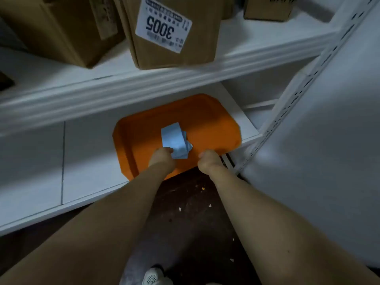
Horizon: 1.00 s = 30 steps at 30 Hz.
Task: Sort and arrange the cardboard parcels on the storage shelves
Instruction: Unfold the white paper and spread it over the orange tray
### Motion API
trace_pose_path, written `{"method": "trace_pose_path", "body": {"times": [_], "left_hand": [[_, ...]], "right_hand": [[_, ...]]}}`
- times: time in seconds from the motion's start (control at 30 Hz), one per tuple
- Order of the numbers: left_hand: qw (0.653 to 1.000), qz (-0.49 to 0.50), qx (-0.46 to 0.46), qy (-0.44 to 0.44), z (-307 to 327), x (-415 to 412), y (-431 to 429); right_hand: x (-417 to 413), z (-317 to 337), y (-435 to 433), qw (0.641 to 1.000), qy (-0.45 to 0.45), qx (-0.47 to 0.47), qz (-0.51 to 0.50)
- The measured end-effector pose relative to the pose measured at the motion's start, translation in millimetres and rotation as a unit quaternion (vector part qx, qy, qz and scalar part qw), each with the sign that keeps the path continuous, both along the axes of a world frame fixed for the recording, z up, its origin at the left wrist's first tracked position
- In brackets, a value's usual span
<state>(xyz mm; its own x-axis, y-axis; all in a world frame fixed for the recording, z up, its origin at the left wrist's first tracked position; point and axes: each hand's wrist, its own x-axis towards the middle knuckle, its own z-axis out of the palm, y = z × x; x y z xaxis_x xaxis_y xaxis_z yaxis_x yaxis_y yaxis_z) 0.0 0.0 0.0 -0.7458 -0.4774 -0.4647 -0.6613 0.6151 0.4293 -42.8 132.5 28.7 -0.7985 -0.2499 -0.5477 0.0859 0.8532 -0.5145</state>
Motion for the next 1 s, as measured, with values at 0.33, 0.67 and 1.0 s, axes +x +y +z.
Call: {"method": "trace_pose_path", "body": {"times": [0.33, 0.67, 1.0], "left_hand": [[0.993, -0.061, -0.096, 0.014, -37, -22, -1], [0.992, -0.055, -0.105, 0.034, -60, -30, -8], [0.995, -0.013, -0.083, 0.05, -53, -24, -19]], "right_hand": [[-11, -35, -6, 0.999, 0.009, -0.04, 0.018], [-12, -48, -19, 0.998, 0.001, -0.058, 0.03], [-23, -55, -15, 0.917, -0.032, -0.151, -0.368]]}}
